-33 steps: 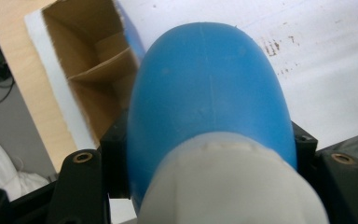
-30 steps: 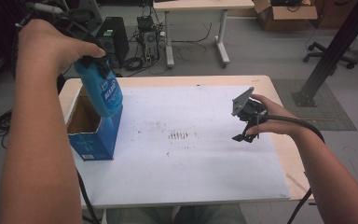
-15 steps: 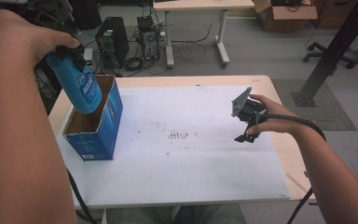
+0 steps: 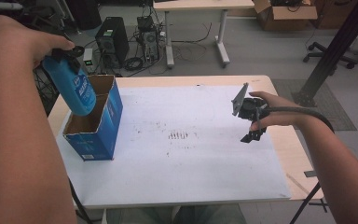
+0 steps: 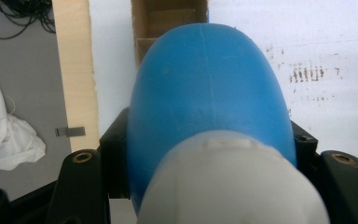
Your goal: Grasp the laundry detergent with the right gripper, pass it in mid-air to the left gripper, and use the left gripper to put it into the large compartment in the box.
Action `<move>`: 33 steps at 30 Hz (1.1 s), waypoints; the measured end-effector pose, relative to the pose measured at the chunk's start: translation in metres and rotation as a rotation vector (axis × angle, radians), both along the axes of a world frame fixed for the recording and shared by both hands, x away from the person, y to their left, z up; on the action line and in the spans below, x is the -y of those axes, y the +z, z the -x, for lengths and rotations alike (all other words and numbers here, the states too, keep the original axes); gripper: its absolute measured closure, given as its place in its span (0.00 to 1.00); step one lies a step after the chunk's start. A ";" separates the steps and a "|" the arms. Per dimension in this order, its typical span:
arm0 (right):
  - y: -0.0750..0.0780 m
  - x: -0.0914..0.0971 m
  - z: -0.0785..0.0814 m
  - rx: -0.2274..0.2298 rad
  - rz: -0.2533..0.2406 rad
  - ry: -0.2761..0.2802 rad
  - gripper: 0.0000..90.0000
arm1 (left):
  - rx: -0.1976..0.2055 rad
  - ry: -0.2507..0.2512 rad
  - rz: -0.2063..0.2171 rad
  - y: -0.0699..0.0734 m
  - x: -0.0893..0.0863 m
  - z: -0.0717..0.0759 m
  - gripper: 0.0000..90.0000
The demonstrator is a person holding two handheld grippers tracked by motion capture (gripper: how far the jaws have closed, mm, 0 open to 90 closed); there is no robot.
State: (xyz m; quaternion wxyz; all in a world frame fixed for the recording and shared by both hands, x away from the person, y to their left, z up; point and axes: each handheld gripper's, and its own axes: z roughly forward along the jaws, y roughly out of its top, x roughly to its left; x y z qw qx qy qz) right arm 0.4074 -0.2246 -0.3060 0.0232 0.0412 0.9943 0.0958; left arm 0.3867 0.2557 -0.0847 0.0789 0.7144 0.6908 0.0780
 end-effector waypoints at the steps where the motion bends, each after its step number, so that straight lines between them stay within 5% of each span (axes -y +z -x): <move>1: 0.001 -0.001 0.000 -0.016 0.009 0.005 0.04 | -0.002 0.002 -0.002 -0.002 -0.001 -0.001 0.42; 7: 0.011 -0.006 0.004 -0.097 0.066 0.034 0.04 | -0.024 0.016 -0.014 -0.013 -0.007 -0.006 0.42; 14: 0.024 -0.015 0.011 -0.143 0.075 0.071 0.04 | -0.046 0.021 -0.020 -0.034 -0.012 -0.015 0.42; 33: 0.042 -0.019 0.017 -0.138 0.107 0.083 0.04 | -0.101 0.018 -0.047 -0.084 -0.018 -0.028 0.42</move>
